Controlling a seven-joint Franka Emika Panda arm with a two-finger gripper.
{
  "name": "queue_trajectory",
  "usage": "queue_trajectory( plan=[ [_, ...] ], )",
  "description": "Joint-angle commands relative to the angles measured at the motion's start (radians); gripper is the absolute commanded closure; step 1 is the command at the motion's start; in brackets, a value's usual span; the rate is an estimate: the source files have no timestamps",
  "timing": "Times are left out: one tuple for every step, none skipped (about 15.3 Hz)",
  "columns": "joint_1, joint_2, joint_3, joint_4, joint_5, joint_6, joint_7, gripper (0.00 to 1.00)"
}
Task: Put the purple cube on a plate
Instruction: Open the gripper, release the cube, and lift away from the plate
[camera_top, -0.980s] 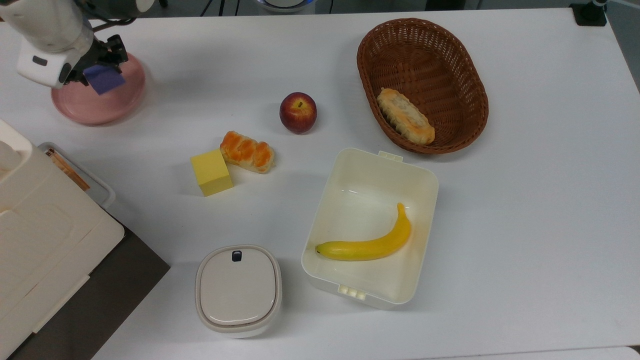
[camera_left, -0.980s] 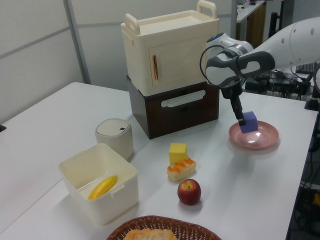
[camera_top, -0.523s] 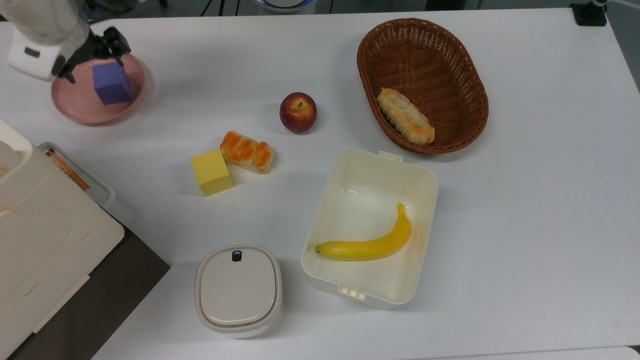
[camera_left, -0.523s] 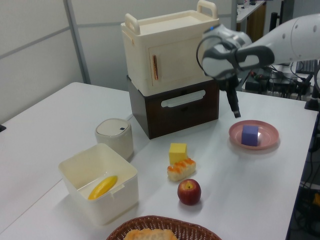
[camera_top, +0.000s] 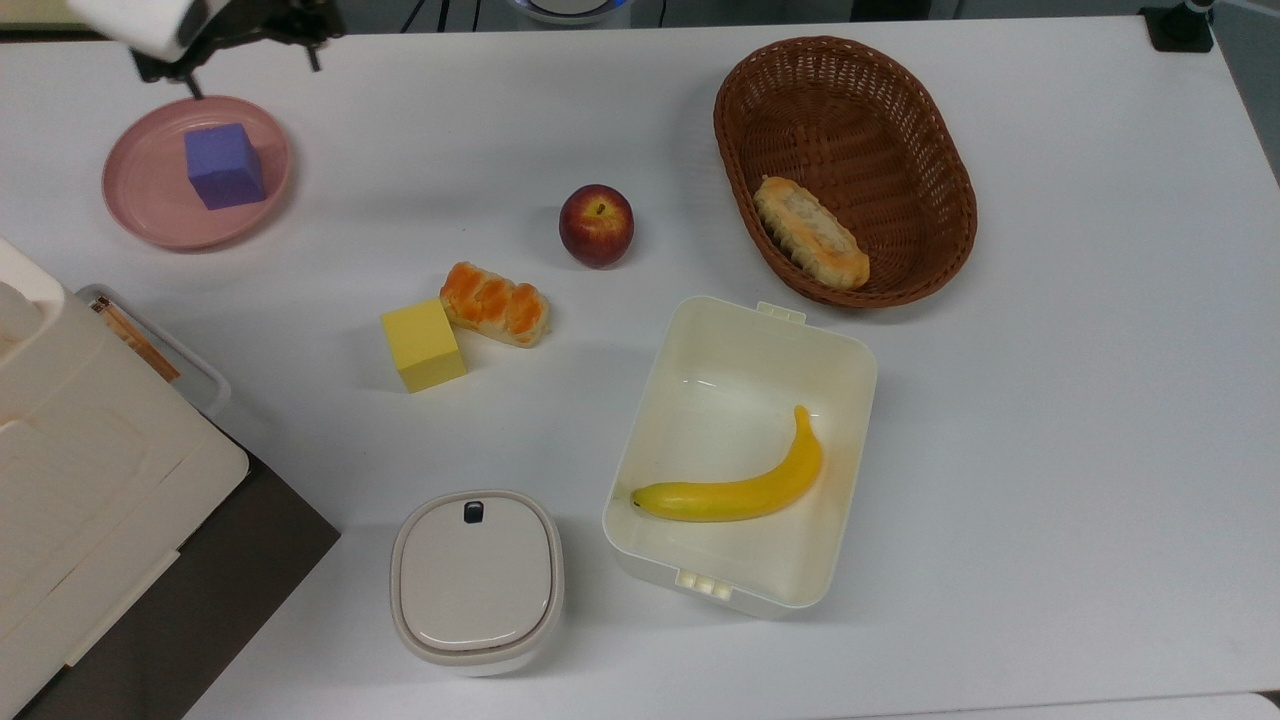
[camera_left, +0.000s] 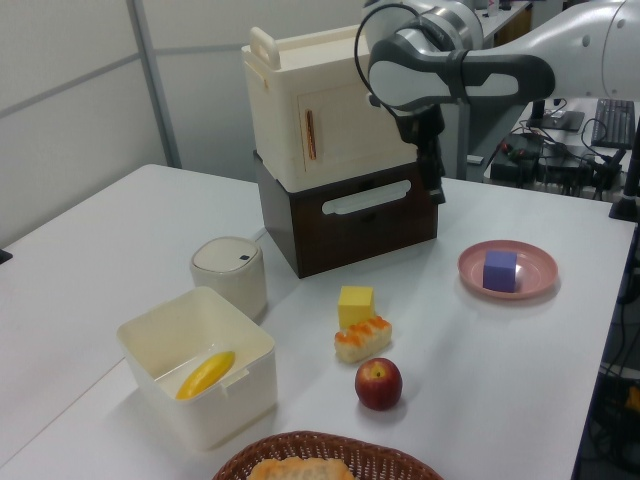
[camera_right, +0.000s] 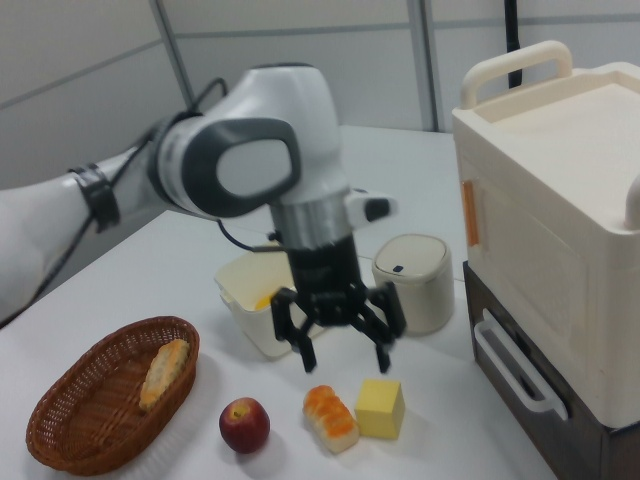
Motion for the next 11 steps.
queue_trajectory(
  plan=[
    [0.068,-0.038,-0.008,-0.008,0.066,-0.01,0.165,0.0],
    [0.08,-0.041,-0.008,-0.006,0.097,-0.007,0.196,0.0],
    [0.103,-0.035,-0.008,0.005,0.143,-0.003,0.245,0.0],
    [0.107,-0.034,-0.008,0.005,0.163,0.008,0.279,0.0],
    [0.108,-0.034,-0.008,0.003,0.18,0.04,0.315,0.0],
    [0.114,-0.031,-0.008,-0.003,0.195,0.072,0.343,0.0],
    [0.116,-0.029,-0.008,-0.003,0.215,0.085,0.366,0.0],
    [0.116,-0.029,-0.008,-0.004,0.226,0.097,0.398,0.0],
    [0.116,-0.029,-0.009,-0.006,0.225,0.099,0.4,0.0],
    [0.116,-0.029,-0.009,-0.006,0.22,0.099,0.391,0.0],
    [0.114,-0.029,-0.009,-0.006,0.219,0.103,0.385,0.0]
  ],
)
